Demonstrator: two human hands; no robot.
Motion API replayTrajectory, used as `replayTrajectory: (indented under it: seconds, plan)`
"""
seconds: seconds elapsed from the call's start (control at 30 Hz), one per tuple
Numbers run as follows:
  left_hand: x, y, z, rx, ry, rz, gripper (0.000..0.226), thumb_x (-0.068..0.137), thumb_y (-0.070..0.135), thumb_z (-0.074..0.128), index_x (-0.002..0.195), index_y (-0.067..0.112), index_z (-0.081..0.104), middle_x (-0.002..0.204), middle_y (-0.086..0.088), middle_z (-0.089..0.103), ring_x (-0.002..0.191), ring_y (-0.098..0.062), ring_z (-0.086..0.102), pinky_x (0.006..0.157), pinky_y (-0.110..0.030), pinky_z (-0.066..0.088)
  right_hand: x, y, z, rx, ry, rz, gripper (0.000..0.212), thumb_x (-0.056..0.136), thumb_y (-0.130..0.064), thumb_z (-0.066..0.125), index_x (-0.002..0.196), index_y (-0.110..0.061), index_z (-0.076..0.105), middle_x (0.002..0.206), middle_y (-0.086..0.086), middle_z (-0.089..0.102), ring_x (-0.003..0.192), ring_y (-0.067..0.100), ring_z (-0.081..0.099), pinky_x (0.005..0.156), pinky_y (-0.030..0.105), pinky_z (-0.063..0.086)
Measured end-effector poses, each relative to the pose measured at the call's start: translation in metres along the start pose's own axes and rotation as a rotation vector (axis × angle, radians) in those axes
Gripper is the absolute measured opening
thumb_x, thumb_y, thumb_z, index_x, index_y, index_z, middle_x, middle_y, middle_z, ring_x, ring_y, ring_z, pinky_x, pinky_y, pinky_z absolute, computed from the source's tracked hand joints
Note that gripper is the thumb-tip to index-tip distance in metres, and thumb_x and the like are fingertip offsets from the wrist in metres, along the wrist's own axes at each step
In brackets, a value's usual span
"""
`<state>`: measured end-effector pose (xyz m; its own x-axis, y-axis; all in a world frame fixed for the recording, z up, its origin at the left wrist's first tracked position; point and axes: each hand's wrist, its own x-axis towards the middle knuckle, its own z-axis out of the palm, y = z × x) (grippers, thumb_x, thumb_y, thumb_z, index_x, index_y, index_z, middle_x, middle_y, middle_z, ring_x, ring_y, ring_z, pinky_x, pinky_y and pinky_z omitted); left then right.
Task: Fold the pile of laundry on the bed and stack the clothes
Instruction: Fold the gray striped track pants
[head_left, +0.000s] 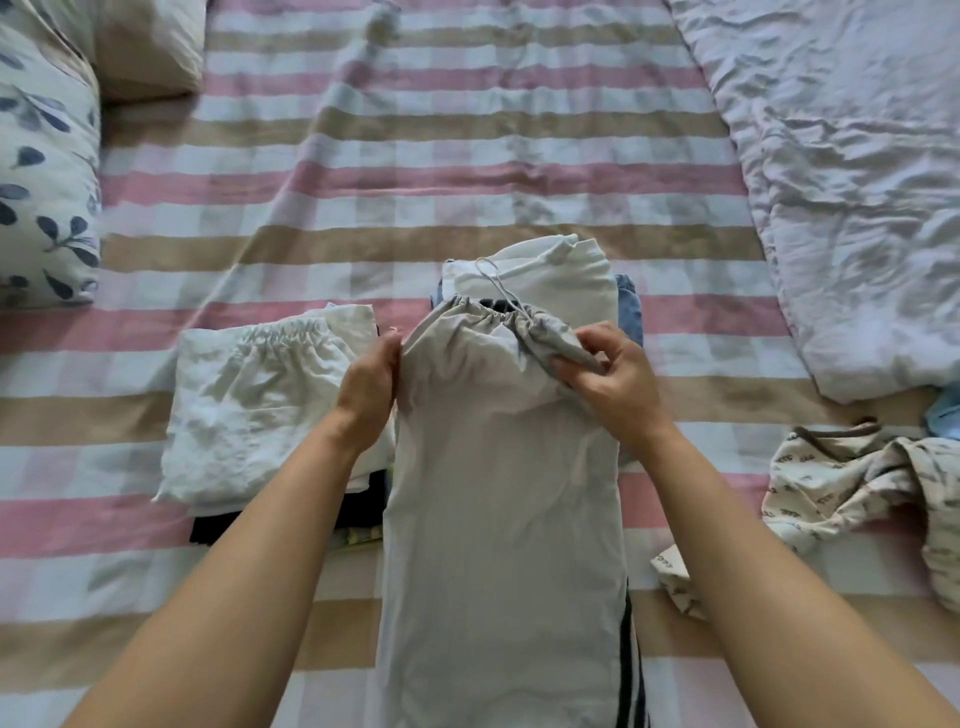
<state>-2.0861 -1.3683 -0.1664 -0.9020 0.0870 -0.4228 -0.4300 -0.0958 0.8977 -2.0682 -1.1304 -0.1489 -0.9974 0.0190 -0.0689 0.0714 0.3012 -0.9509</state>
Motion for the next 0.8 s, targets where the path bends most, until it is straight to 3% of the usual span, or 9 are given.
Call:
replayTrajectory:
  seconds: [0.1,0.2,0.27,0.33,0.4,0.5,0.57,0.67,0.8]
  plan:
    - [0.009,-0.002,0.0,0.167,0.071,-0.026,0.019,0.078,0.026,0.048,0.08,0.008,0.054,0.068,-0.003,0.041,0.071,-0.019,0.038,0.063,-0.031,0.03,0.0,0.004,-0.003,-0.015,-0.087,-0.005,0.02,0.071,0.006,0.074,0.084,-0.009,0.068,0.098,0.01,0.059,0.091,0.011,0.056,0.082,0.011,0.043]
    - [0.02,0.001,0.005,0.116,0.148,-0.084,0.028,0.096,0.032,0.043,0.08,0.02,0.062,0.072,0.008,0.061,0.067,-0.006,0.056,0.06,-0.023,0.041,0.006,0.009,-0.002,-0.152,-0.08,0.058,0.015,0.077,-0.002,0.071,0.087,-0.012,0.064,0.101,0.013,0.059,0.087,0.011,0.053,0.076,0.006,0.039]
    - [0.027,0.006,0.007,0.116,0.136,-0.031,0.031,0.097,0.039,0.04,0.085,0.023,0.064,0.07,0.015,0.069,0.065,0.003,0.062,0.057,-0.016,0.047,0.013,0.006,-0.001,-0.198,-0.025,0.078,0.012,0.084,-0.02,0.068,0.083,-0.012,0.06,0.091,0.007,0.053,0.086,0.015,0.049,0.075,0.019,0.039]
    - [0.036,0.013,0.011,0.127,0.098,-0.005,0.035,0.096,0.042,0.04,0.09,0.02,0.066,0.081,0.009,0.071,0.079,-0.005,0.065,0.071,-0.017,0.05,0.023,0.002,0.001,-0.05,0.01,0.177,0.034,0.093,-0.039,0.05,0.086,-0.008,0.062,0.083,0.003,0.055,0.079,0.014,0.052,0.073,0.023,0.043]
    - [0.04,0.025,0.015,0.148,0.097,-0.08,0.042,0.093,0.048,0.042,0.101,0.014,0.066,0.1,-0.005,0.068,0.096,-0.018,0.062,0.09,-0.029,0.048,0.036,-0.004,-0.001,0.133,0.016,0.422,0.053,0.096,-0.049,0.031,0.103,-0.01,0.065,0.095,0.004,0.064,0.09,0.015,0.058,0.086,0.021,0.047]
    - [0.039,0.033,0.014,0.207,-0.038,-0.114,0.04,0.087,0.047,0.052,0.106,0.015,0.068,0.109,-0.01,0.067,0.103,-0.022,0.061,0.092,-0.032,0.049,0.051,-0.003,-0.005,0.038,-0.112,0.558,0.06,0.094,-0.055,0.034,0.121,-0.008,0.06,0.124,0.012,0.059,0.116,0.025,0.053,0.104,0.039,0.039]
    - [0.035,0.038,0.012,0.232,-0.092,-0.094,0.047,0.077,0.05,0.059,0.106,0.015,0.069,0.11,-0.009,0.067,0.105,-0.024,0.061,0.091,-0.034,0.05,0.053,-0.006,-0.007,-0.043,-0.151,0.52,0.06,0.092,-0.056,0.039,0.124,-0.009,0.058,0.124,0.009,0.06,0.116,0.024,0.054,0.104,0.04,0.04]
    - [0.032,0.044,0.003,0.089,-0.117,-0.01,0.045,0.078,0.049,0.062,0.097,0.009,0.071,0.096,-0.008,0.069,0.092,-0.022,0.064,0.082,-0.032,0.05,0.053,-0.008,-0.017,0.349,-0.14,0.404,0.055,0.092,-0.05,0.043,0.114,-0.003,0.063,0.098,0.007,0.07,0.091,0.017,0.066,0.081,0.028,0.053]
    - [0.036,0.048,0.004,-0.113,-0.183,0.013,0.037,0.085,0.037,0.053,0.1,0.008,0.069,0.092,-0.007,0.07,0.086,-0.019,0.065,0.078,-0.027,0.052,0.057,-0.008,-0.027,0.609,-0.103,0.368,0.051,0.089,-0.051,0.045,0.096,-0.008,0.071,0.097,0.013,0.069,0.093,0.025,0.065,0.083,0.033,0.053]
